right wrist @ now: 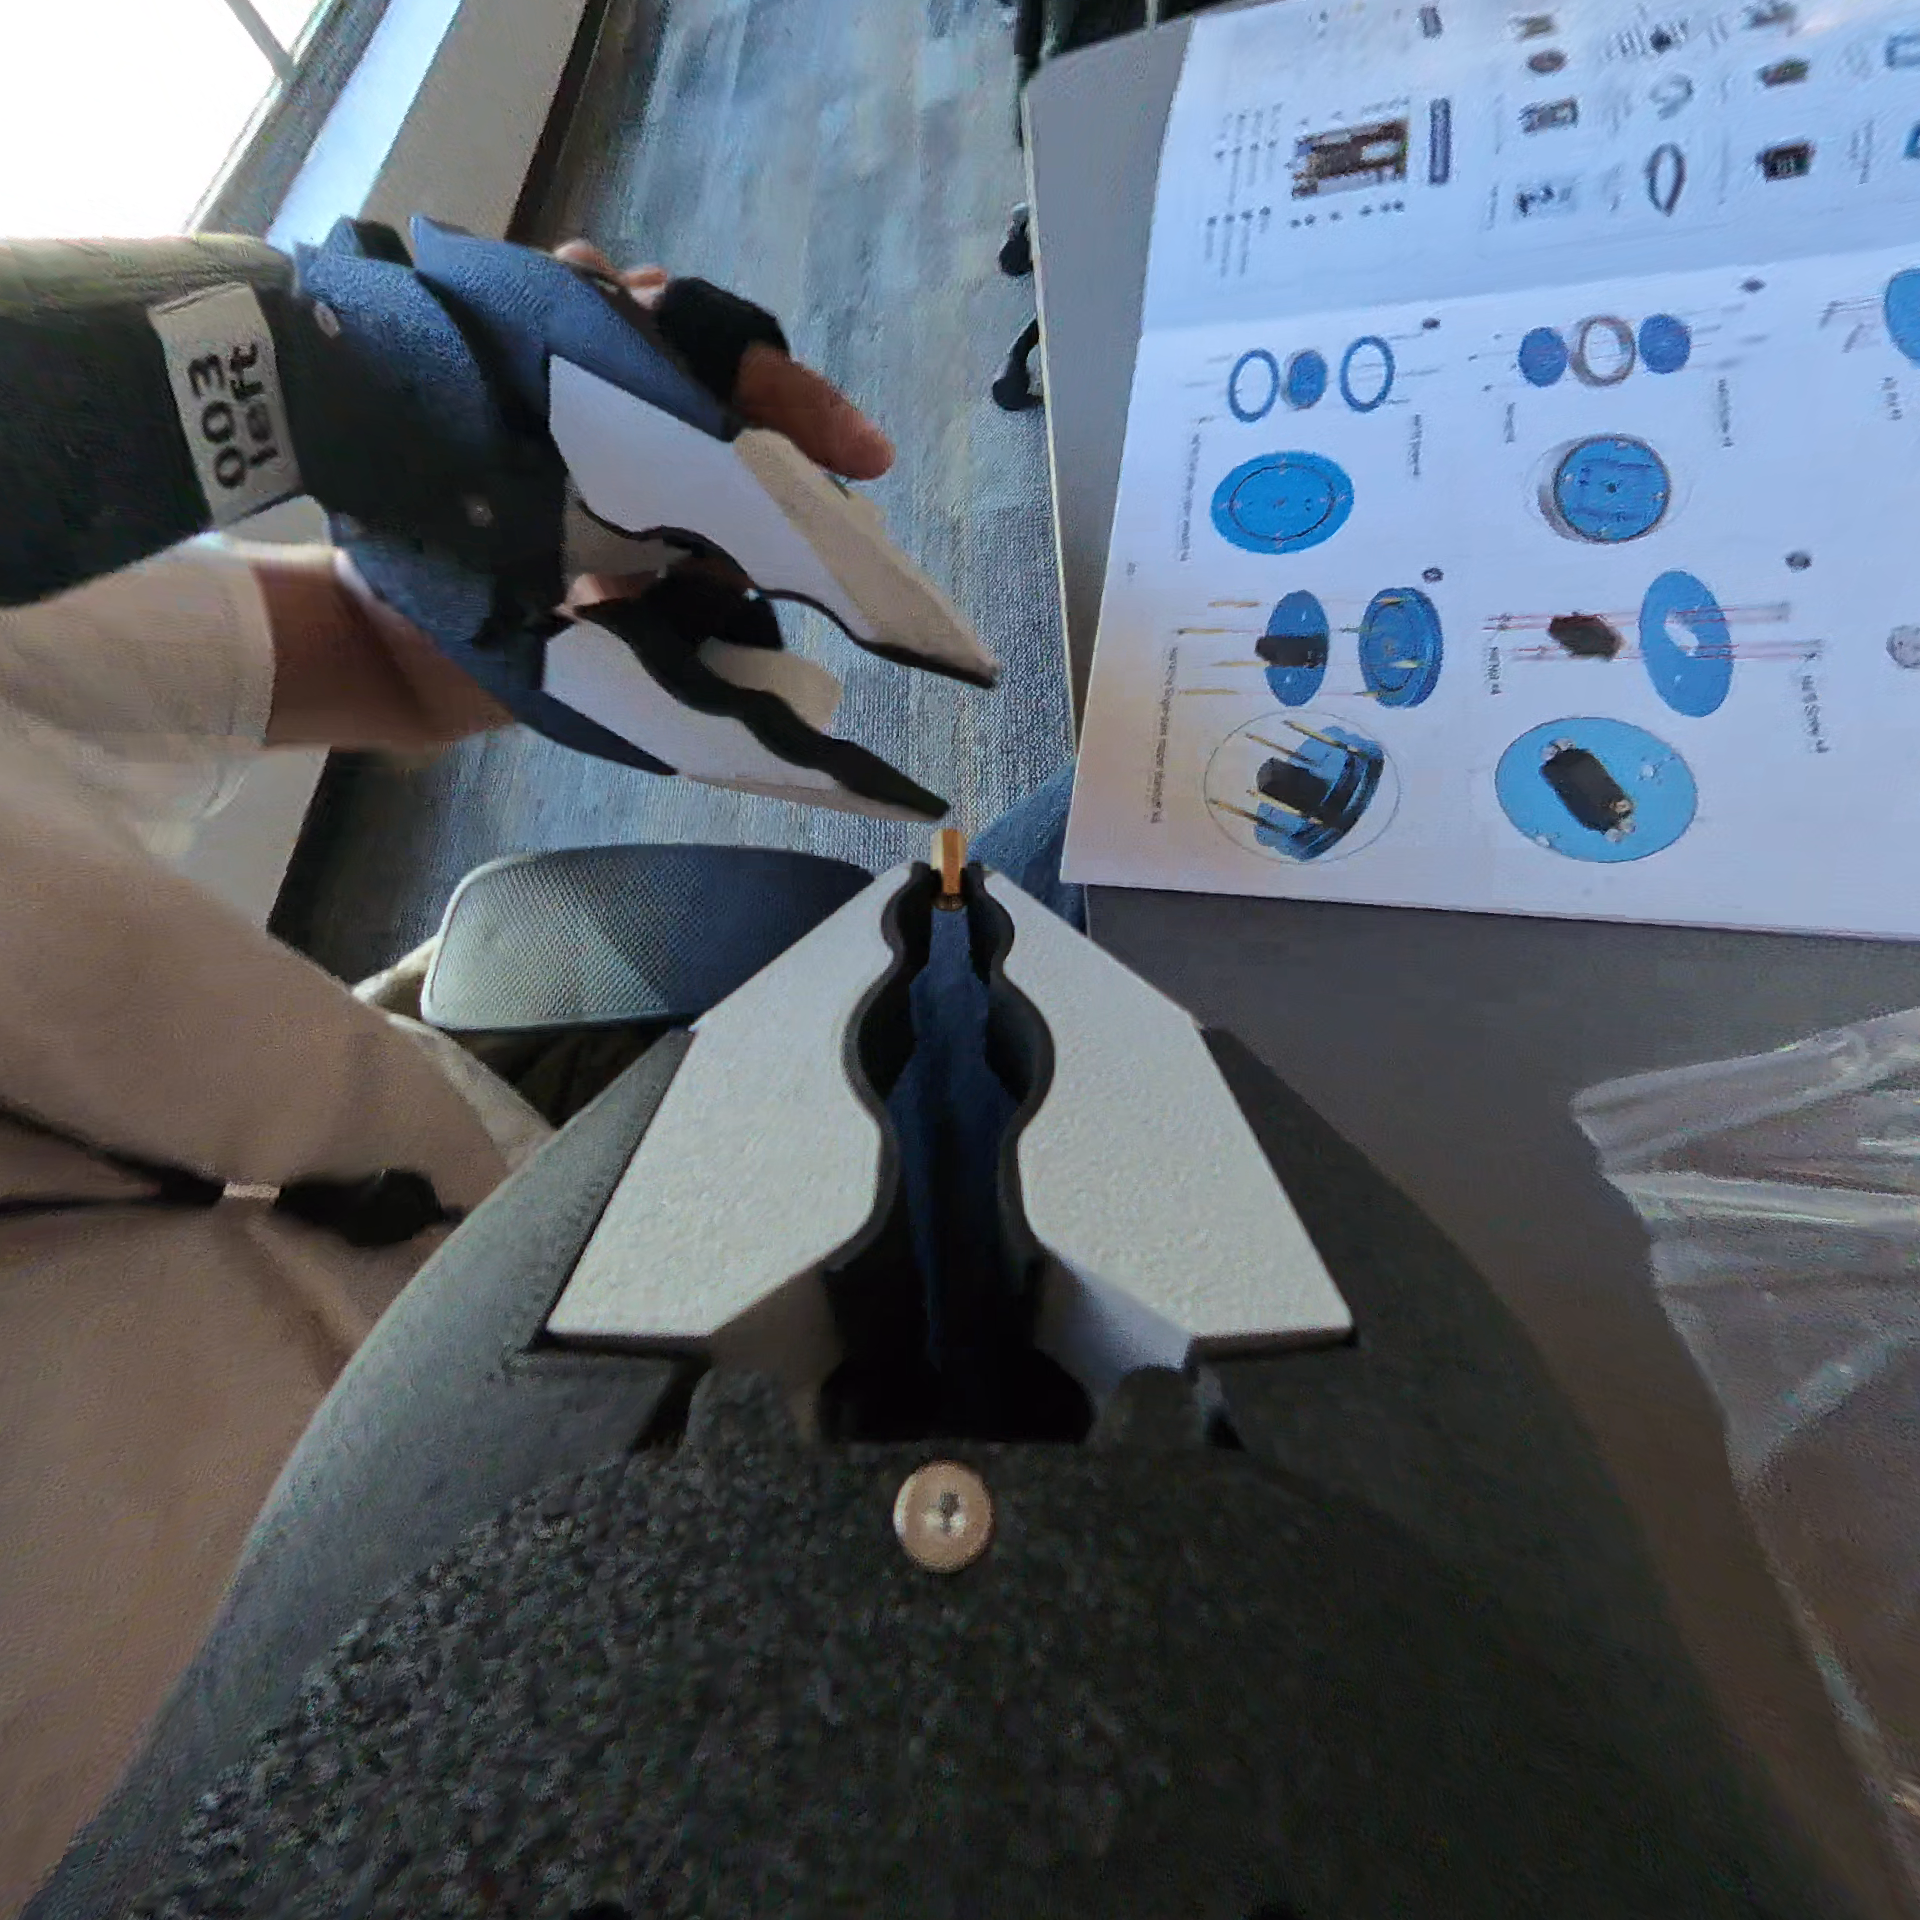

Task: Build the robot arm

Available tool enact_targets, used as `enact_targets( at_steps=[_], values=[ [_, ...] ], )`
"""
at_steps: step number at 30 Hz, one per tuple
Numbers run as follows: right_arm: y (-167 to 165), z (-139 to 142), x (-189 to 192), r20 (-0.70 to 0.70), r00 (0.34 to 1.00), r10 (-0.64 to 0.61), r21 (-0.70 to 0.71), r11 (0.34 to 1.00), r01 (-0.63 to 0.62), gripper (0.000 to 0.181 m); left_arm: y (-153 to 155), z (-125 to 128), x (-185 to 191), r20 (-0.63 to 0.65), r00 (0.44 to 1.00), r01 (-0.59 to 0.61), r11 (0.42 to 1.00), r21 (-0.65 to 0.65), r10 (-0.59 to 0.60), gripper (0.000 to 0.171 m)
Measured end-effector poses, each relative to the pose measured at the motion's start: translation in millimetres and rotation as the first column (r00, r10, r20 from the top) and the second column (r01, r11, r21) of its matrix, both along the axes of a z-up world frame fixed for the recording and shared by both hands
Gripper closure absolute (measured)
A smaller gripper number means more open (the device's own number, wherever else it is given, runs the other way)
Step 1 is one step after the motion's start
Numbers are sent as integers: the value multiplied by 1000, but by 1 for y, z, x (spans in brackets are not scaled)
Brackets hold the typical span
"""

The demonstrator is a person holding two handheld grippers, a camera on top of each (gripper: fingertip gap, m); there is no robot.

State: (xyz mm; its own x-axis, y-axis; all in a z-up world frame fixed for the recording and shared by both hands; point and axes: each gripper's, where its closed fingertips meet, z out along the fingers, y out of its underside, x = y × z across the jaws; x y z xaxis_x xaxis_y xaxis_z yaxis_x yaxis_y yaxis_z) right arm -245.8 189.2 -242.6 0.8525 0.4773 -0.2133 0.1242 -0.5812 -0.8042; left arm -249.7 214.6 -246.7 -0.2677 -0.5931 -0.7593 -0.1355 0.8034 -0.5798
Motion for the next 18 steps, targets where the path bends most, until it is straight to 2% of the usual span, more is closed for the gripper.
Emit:
enact_targets(
  at_steps=[4, 7, 10, 13, 18],
  values=[
    [-7, 15, 8, 60, 998, 30, -4, 1000, -30, 175, -27, 21, 16, 82, 992, 80, 985, 156, -94, 143],
    [-10, 17, 9, 61, 997, 39, -5, 999, -39, 175, -30, 26, 27, 142, 987, 41, 977, 211, -72, 153],
    [-13, 20, 7, 43, 998, 40, 14, 999, -41, 176, -36, 24, 29, 169, 983, 39, 979, 201, -74, 166],
    [-12, 24, 8, 25, 1000, 11, 64, 998, -12, 176, -35, 30, 30, 253, 967, -13, 981, 195, -38, 167],
    [-9, 38, 10, -24, 999, -40, 231, 972, 45, 175, -34, 41, 31, 332, 942, -76, 995, 69, 48, 167]
  ],
)
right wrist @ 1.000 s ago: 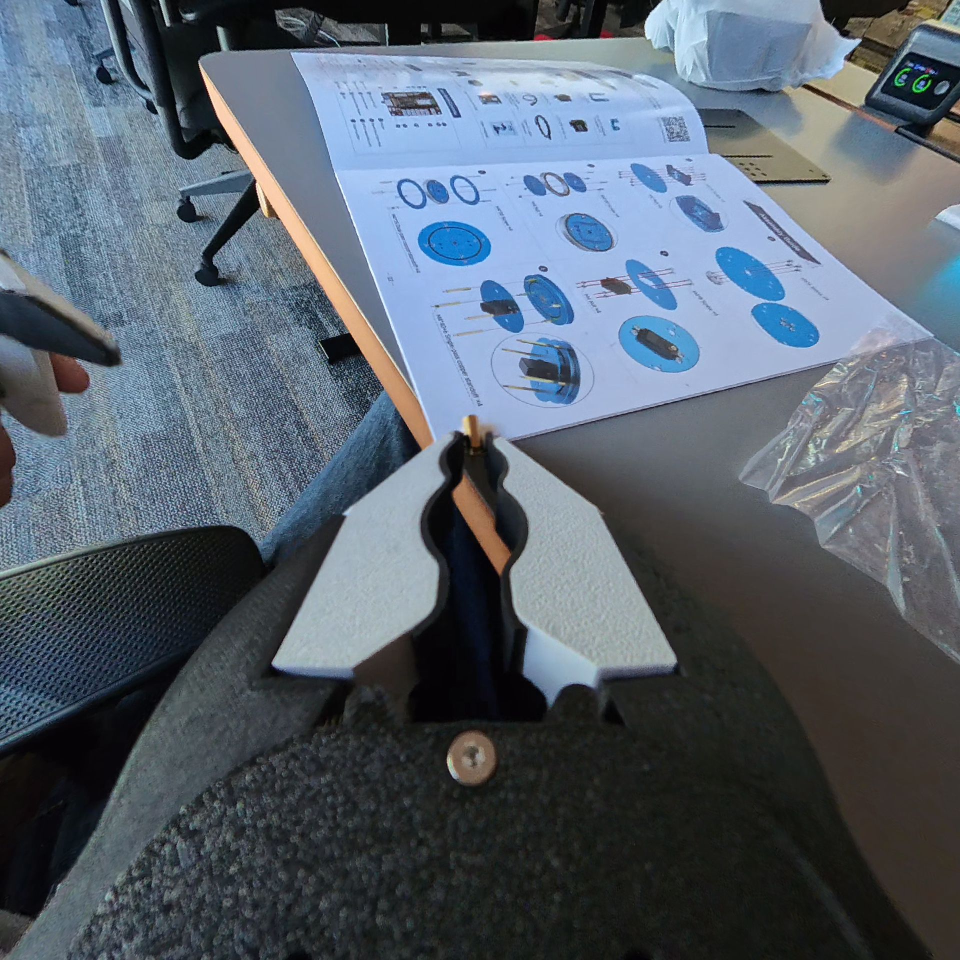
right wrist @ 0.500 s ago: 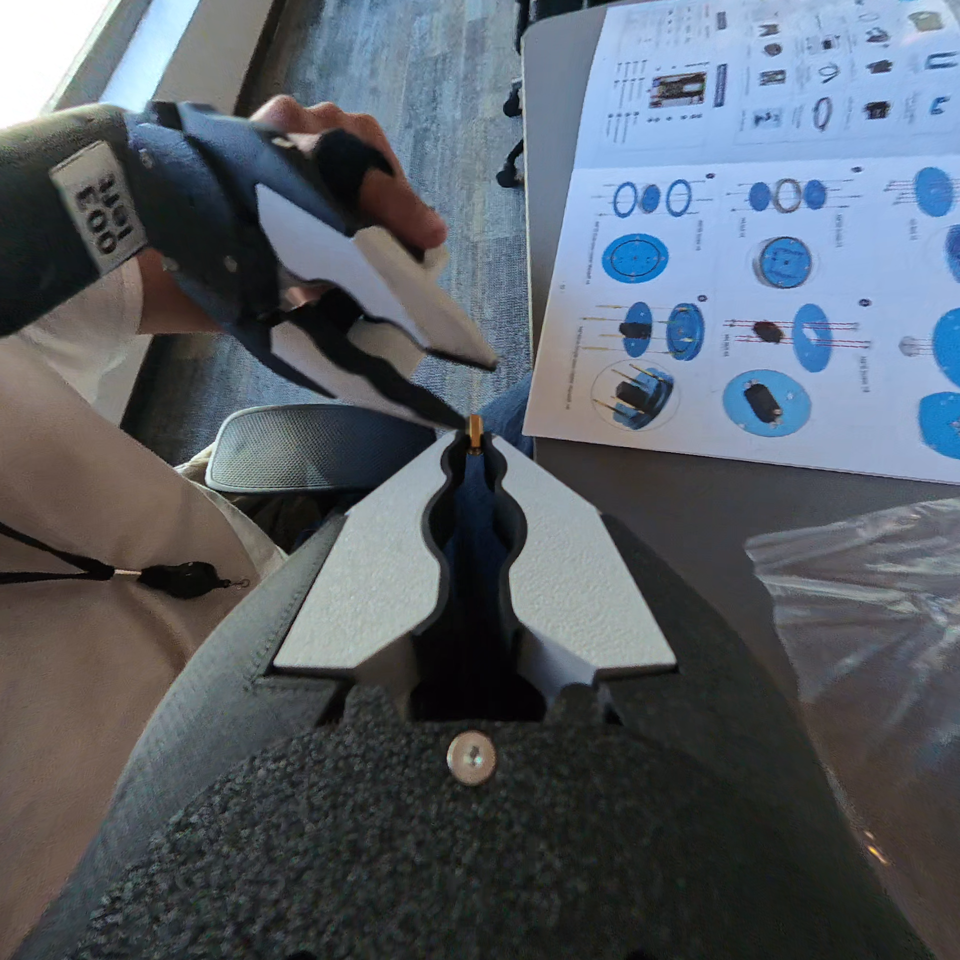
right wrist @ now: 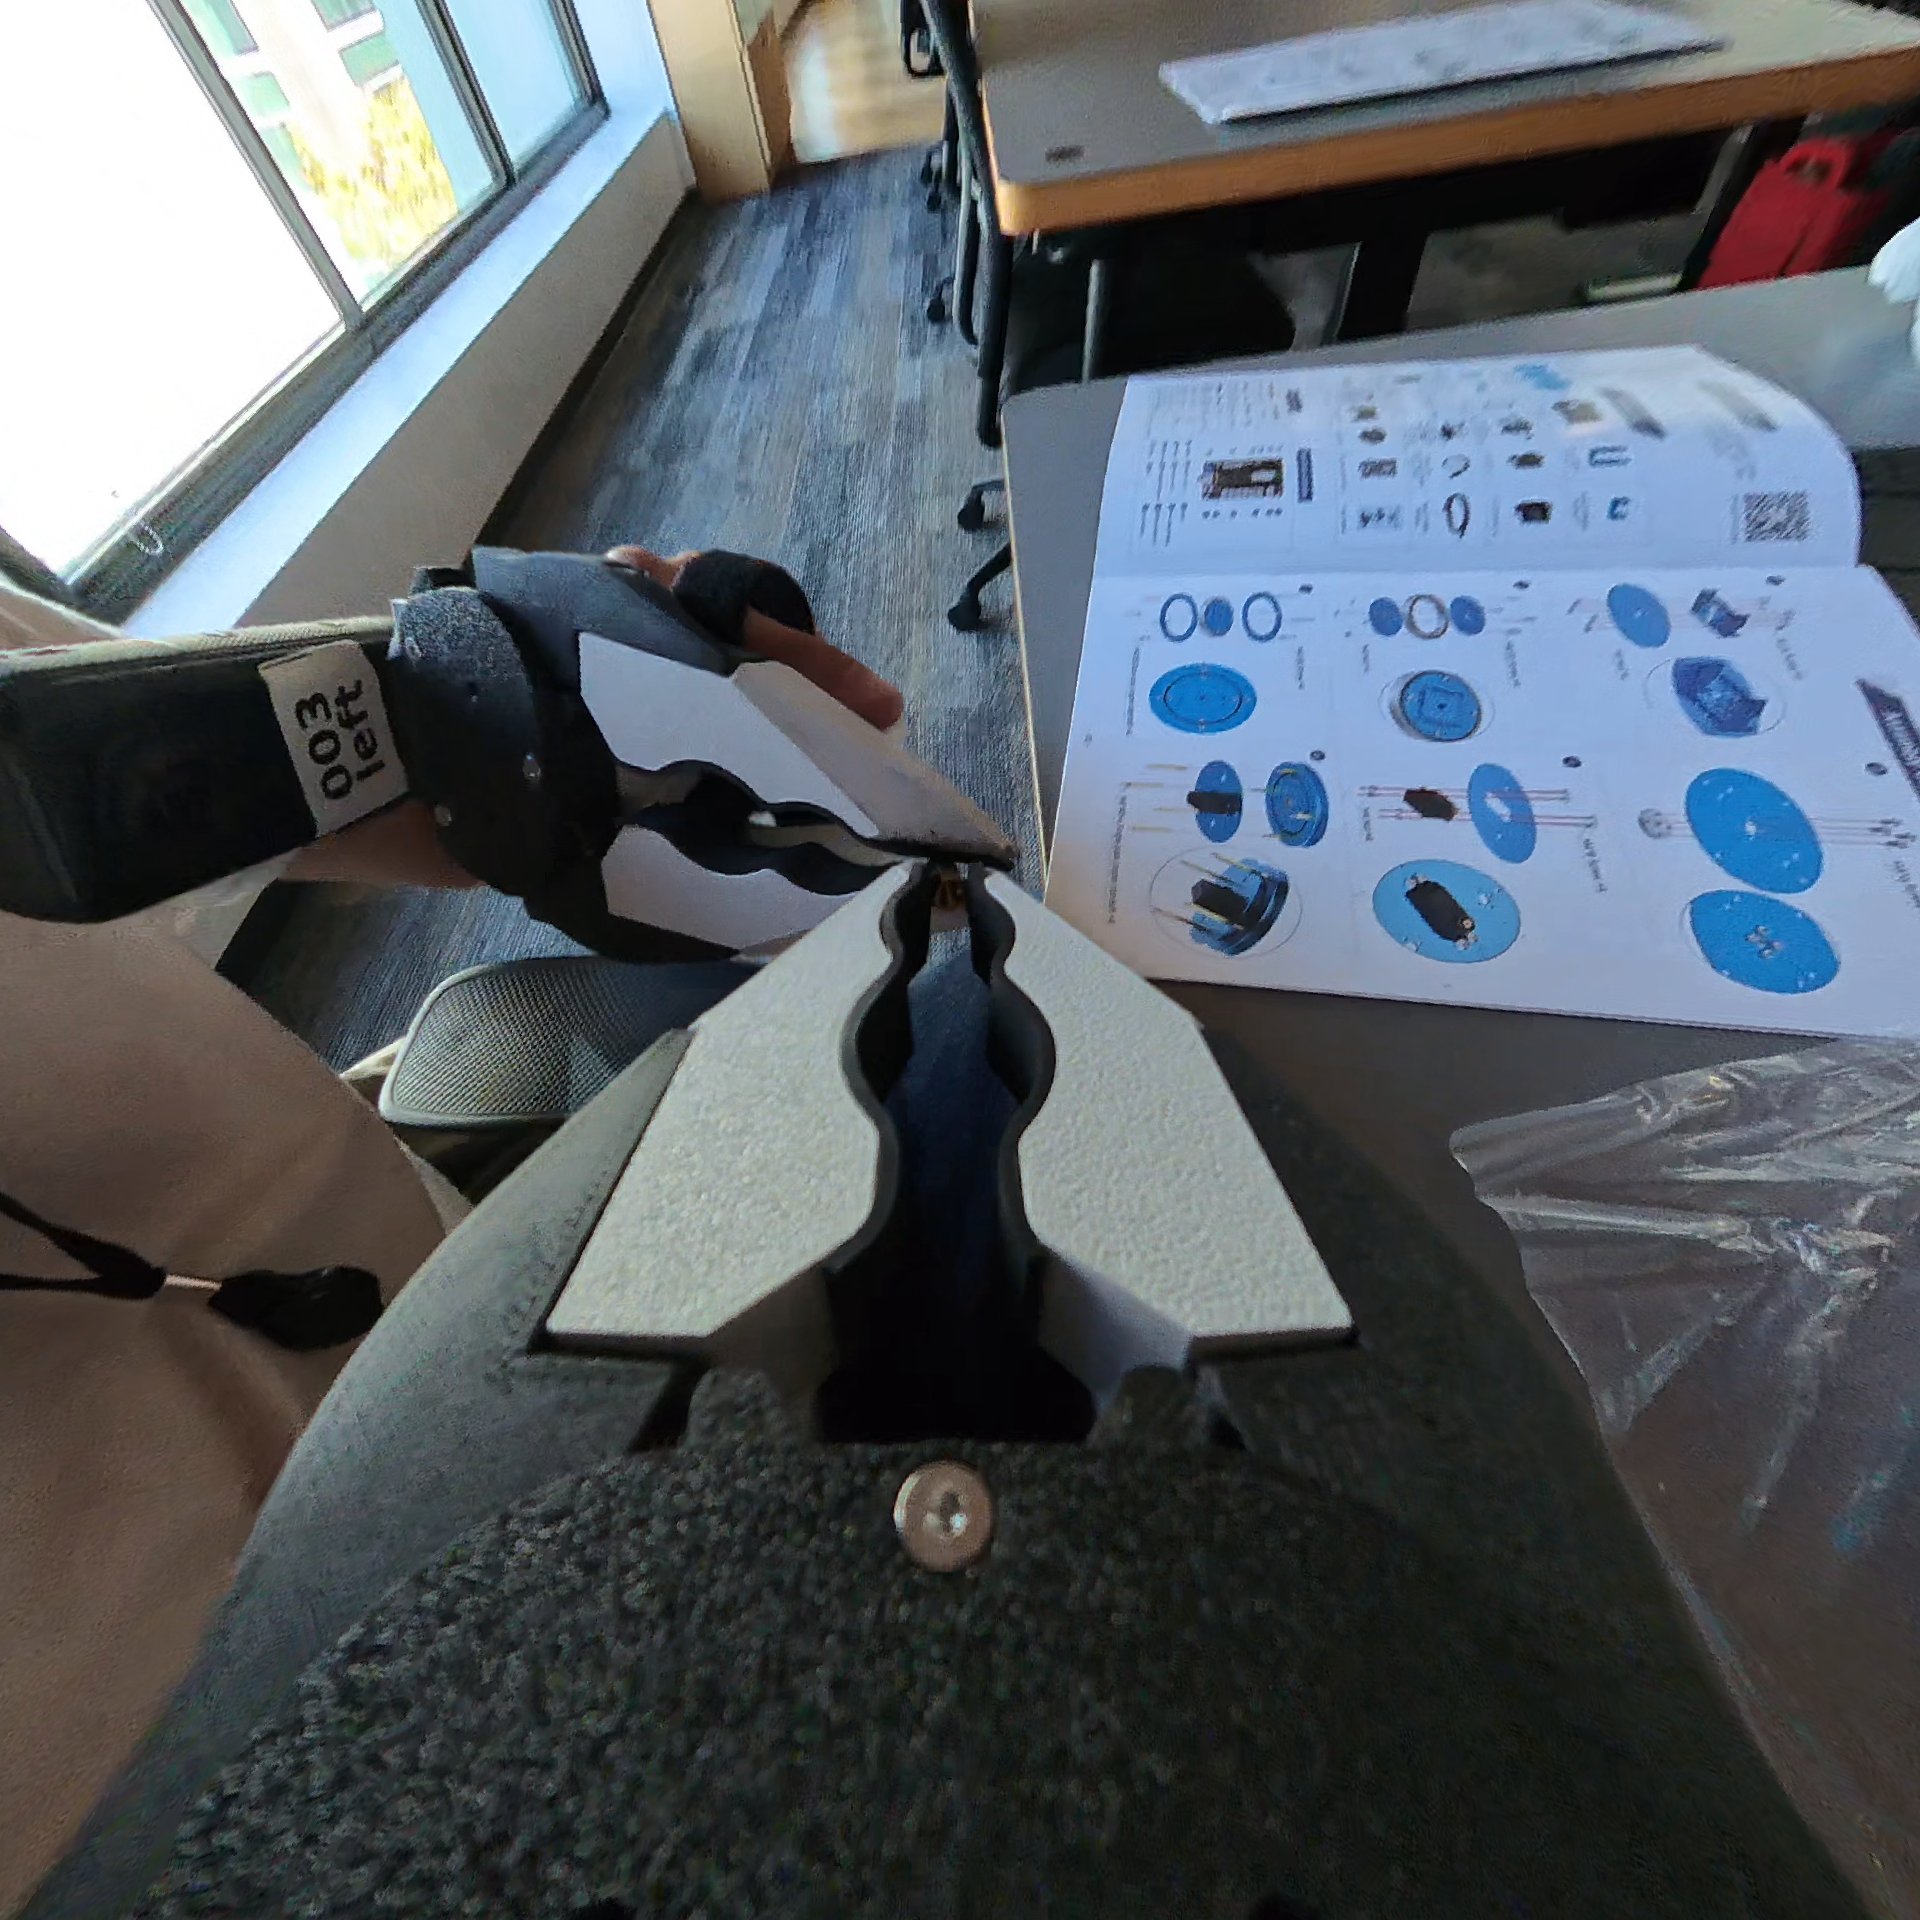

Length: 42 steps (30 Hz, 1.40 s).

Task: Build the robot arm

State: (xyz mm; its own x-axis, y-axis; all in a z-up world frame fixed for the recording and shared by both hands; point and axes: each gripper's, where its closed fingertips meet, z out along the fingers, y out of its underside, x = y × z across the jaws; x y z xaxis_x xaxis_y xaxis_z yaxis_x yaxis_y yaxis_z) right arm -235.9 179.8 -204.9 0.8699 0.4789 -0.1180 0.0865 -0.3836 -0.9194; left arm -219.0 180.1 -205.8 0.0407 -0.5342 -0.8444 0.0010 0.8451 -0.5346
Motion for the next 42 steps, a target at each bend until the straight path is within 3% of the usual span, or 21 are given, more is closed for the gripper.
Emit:
enact_targets(
  at_steps=[8, 10, 12, 13, 16, 18, 20, 23, 26, 32, 36, 42],
  values=[
    [-7, 2, 10, -67, 997, -38, 42, 998, 41, 176, -10, -2, 12, -21, 1000, -4, 997, -72, 3, 167],
    [-19, -3, 26, -19, 999, -27, -17, 999, 27, 176, -21, -5, 25, -64, 996, 50, 990, -134, -59, 166],
    [-36, 8, 67, 41, 997, -71, -48, 996, 73, 176, -29, -2, 43, -80, 986, 124, 964, -234, -146, 155],
    [-46, 14, 99, 107, 988, -110, -75, 990, 119, 176, -32, -3, 55, -124, 972, 155, 940, -304, -201, 147],
    [-74, 29, 202, 340, 923, -181, -128, 963, 236, 176, -43, 3, 103, -245, 892, 205, 822, -531, -380, 146],
    [-83, 23, 245, 375, 917, -134, -239, 942, 236, 176, -48, 8, 143, -309, 819, 195, 742, -642, -483, 146],
    [-84, 7, 278, 402, 911, -88, -349, 905, 242, 176, -52, 6, 184, -373, 751, 179, 711, -680, -545, 146],
    [-72, -3, 294, 344, 939, -21, -384, 909, 161, 176, -50, -11, 236, -476, 680, 160, 747, -646, -557, 147],
    [-66, -15, 307, 344, 939, 21, -350, 931, 108, 176, -47, -27, 265, -552, 619, 161, 778, -607, -559, 148],
    [-57, -14, 292, 186, 974, 132, -227, 970, -88, 176, -58, -21, 282, -533, 544, 241, 729, -641, -648, 151],
    [-56, -8, 292, 100, 983, 154, -228, 965, -128, 176, -62, -23, 285, -488, 587, 286, 729, -622, -646, 162],
    [-56, -21, 309, 48, 998, 28, -196, 980, -18, 176, -54, -28, 287, -475, 675, 264, 786, -560, -565, 164]
  ],
)
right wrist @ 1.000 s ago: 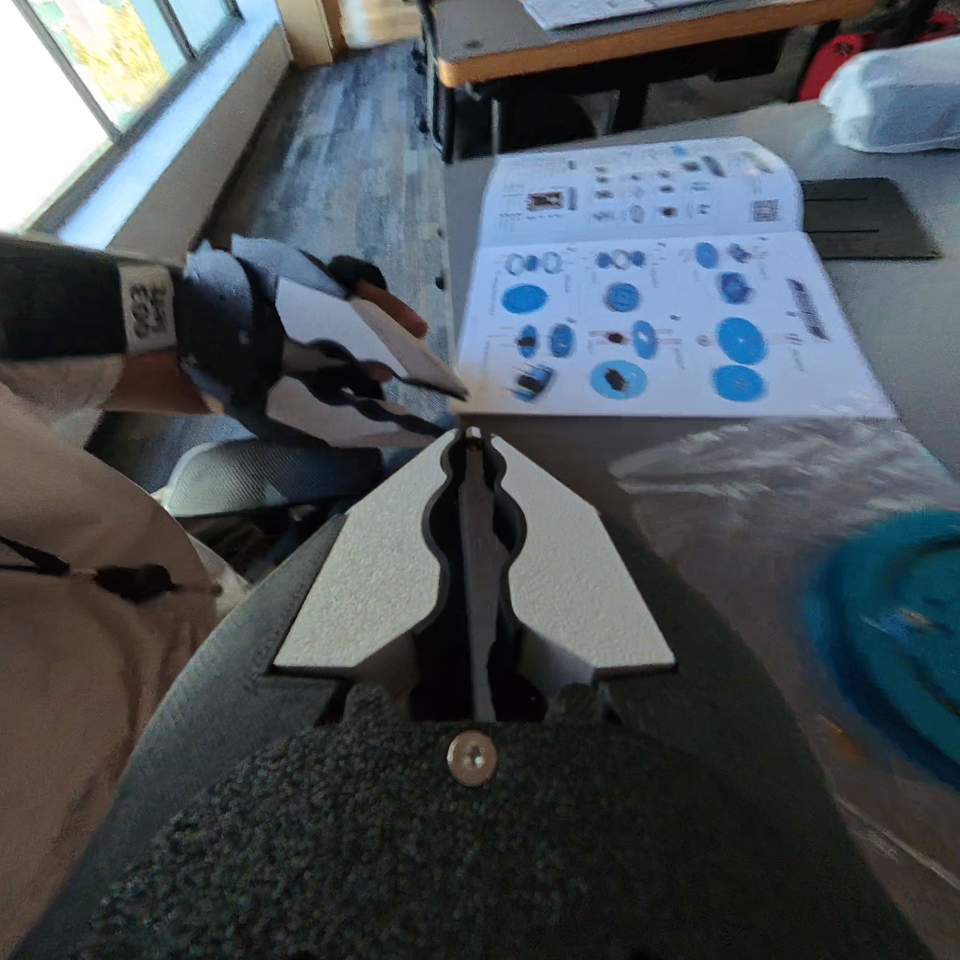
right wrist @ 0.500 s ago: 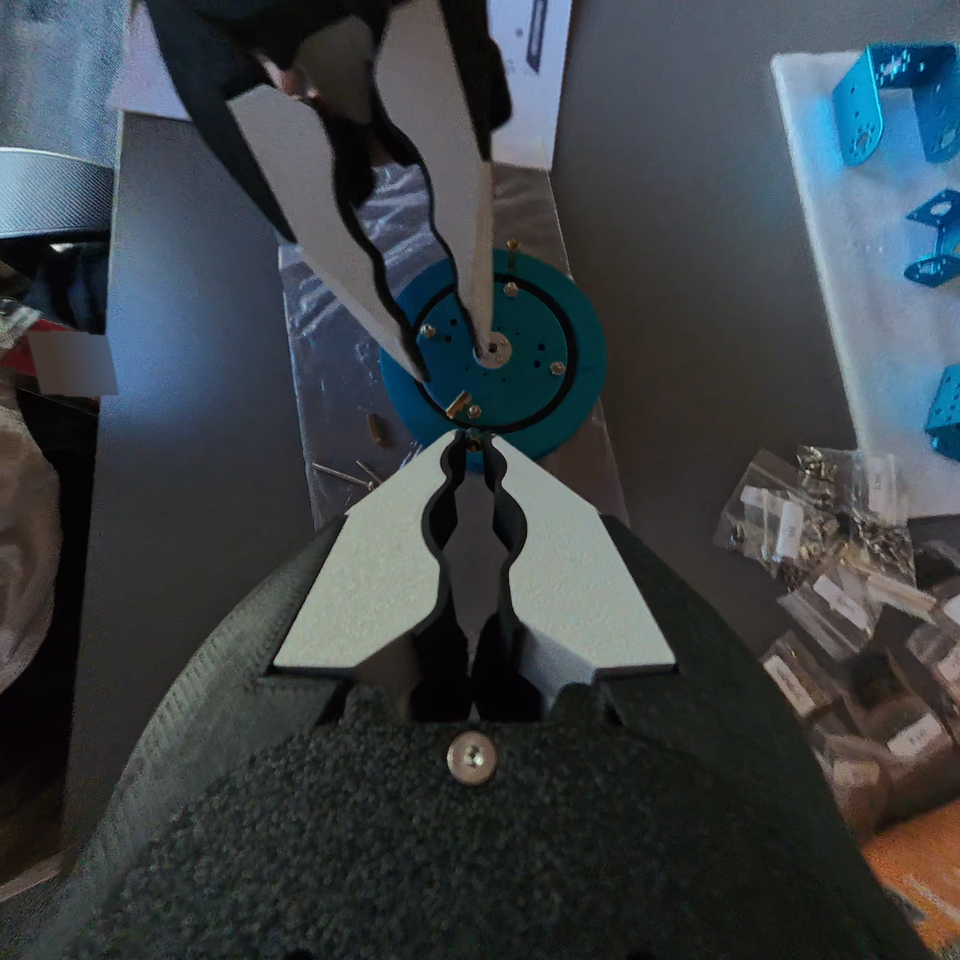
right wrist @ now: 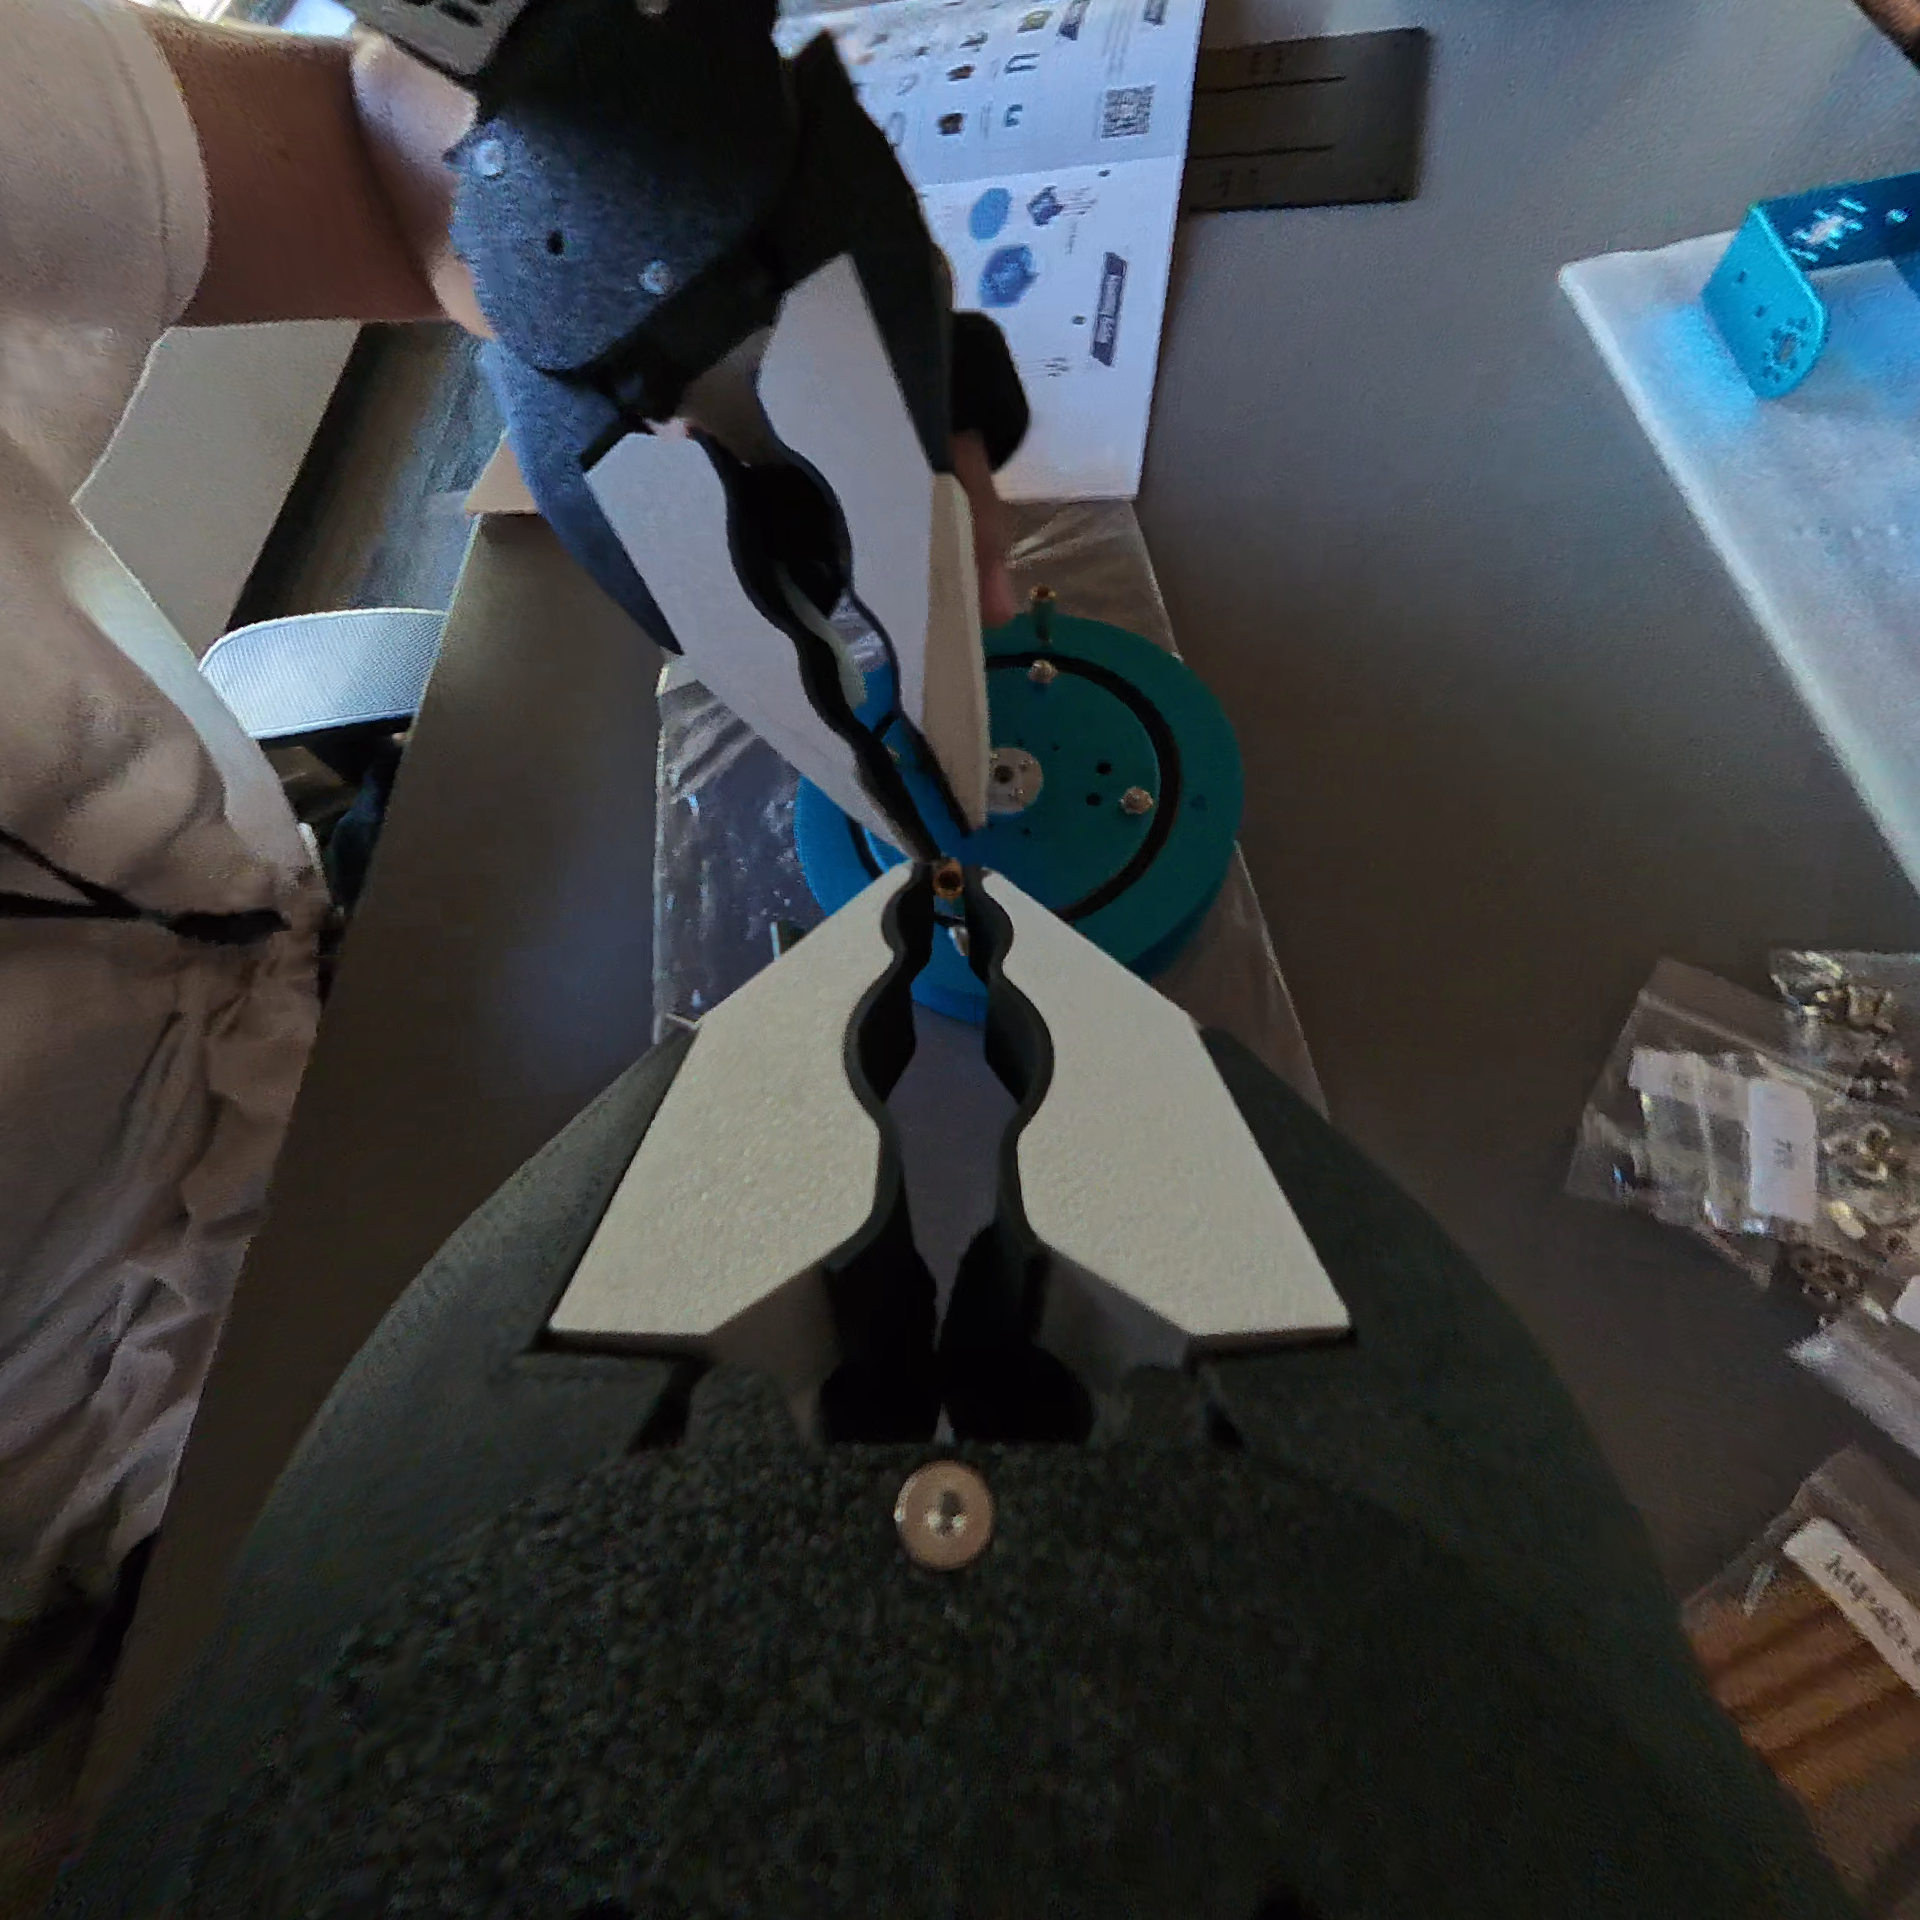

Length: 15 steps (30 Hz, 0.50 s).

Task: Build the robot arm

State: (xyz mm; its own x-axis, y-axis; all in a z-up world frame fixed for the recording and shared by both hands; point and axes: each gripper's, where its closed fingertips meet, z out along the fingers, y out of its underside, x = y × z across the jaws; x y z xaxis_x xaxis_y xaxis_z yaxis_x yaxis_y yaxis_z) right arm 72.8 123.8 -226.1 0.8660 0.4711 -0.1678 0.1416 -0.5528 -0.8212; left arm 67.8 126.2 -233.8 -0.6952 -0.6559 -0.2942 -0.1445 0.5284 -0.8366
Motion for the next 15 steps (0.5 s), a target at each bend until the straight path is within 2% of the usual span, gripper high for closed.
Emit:
enact_targets(
  at_steps=[3, 8, 15],
  values=[
    [-2, -8, 1, -47, 999, -12, -29, 1000, 10, 176, 13, -7, 2, 0, 999, -51, 998, 43, 51, 164],
    [0, -14, -4, 46, 999, 3, -20, 1000, -2, 176, 6, -10, -10, -97, 995, 21, 999, -49, -26, 163],
    [3, -24, -4, 145, 989, -17, -28, 999, 22, 176, 18, -12, -7, -176, 984, -6, 996, -93, -10, 166]
  ],
)
